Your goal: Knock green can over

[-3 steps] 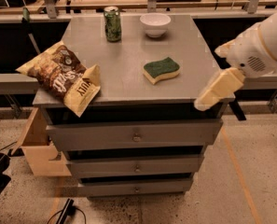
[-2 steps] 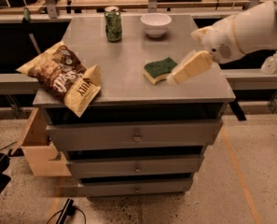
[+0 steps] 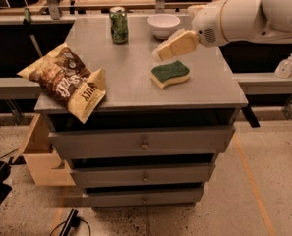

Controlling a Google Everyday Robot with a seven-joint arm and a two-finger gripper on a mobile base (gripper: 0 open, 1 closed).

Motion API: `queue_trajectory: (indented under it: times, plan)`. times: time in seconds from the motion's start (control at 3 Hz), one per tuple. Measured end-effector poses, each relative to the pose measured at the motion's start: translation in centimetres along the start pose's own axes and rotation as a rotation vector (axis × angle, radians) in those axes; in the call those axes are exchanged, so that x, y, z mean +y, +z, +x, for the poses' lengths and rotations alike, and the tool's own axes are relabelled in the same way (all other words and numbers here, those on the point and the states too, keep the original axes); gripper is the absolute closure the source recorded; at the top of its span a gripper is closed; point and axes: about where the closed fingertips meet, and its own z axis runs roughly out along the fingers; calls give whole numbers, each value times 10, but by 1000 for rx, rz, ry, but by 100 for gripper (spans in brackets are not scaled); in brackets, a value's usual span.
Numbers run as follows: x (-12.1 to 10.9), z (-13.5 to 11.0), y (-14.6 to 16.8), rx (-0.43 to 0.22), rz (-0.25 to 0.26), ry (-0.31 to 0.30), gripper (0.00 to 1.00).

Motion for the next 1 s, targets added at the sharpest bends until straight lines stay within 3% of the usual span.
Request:
queue_trajectory:
  times: [0.67, 1.0]
  plan:
    - [1, 0, 10, -24, 19, 33, 0]
    - [-9, -3, 59, -106, 41, 63, 0]
